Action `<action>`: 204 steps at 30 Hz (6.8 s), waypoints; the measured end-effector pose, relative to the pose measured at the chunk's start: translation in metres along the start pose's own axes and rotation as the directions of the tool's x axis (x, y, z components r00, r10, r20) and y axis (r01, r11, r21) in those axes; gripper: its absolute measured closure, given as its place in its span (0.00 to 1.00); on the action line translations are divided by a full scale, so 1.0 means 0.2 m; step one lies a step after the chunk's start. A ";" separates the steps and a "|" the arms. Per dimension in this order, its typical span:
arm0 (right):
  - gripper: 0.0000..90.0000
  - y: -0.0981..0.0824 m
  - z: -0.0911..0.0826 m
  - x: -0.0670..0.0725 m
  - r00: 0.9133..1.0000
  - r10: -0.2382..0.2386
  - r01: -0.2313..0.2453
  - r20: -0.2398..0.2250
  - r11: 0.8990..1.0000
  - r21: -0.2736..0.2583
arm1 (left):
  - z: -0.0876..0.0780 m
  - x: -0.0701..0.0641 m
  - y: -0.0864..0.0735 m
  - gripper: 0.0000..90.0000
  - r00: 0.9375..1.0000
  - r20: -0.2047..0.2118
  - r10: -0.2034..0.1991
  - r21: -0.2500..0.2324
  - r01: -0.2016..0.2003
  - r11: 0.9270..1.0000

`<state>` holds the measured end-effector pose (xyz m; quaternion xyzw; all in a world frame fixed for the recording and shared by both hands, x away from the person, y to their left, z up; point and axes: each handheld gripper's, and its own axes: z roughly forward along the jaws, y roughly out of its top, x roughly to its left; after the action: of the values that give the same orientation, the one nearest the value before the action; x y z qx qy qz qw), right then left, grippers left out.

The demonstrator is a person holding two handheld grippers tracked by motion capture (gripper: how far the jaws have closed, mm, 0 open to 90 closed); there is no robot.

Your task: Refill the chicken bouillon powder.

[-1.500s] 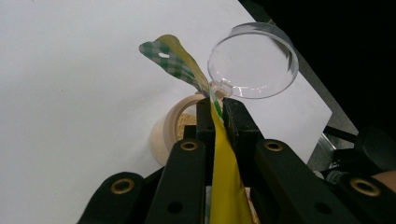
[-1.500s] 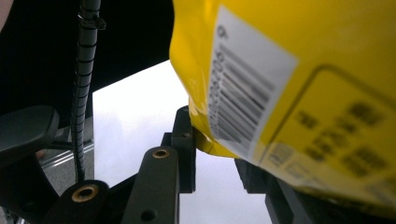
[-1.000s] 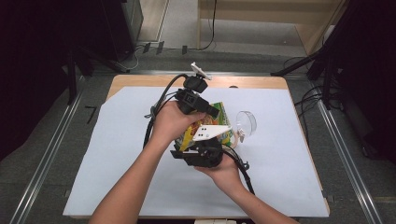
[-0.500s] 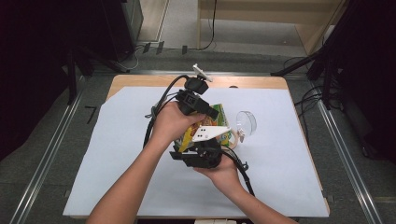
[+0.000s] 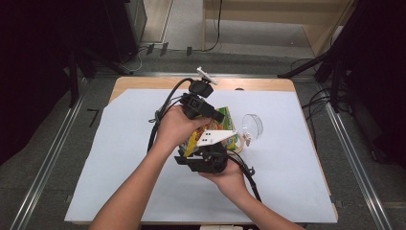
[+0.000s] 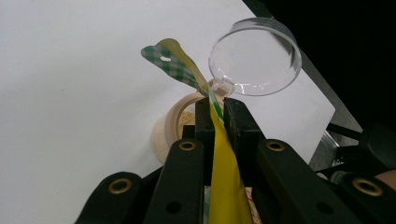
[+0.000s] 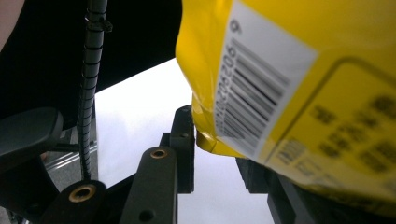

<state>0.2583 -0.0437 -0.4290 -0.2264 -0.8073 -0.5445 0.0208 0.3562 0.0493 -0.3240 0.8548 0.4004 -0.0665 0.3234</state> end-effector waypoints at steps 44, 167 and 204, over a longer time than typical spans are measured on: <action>0.56 -0.14 0.10 -0.01 0.999 -0.030 0.029 0.019 0.999 0.046 | -0.07 0.02 -0.25 0.97 0.994 0.009 0.113 -0.128 -0.111 0.986; 0.53 -0.36 -0.11 -0.02 0.991 -0.018 0.006 0.134 0.996 0.091 | 0.02 0.59 -0.56 0.98 0.994 0.101 0.032 -0.330 0.003 0.944; 0.53 -0.35 -0.08 -0.04 0.989 -0.045 0.029 0.139 0.993 0.112 | -0.21 0.61 -0.87 0.97 0.994 0.107 0.014 -0.368 0.026 0.929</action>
<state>0.2351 -0.0807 -0.4852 -0.2477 -0.8395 -0.4825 -0.0340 0.3066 0.2354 -0.4231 0.7728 0.3903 -0.0369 0.4991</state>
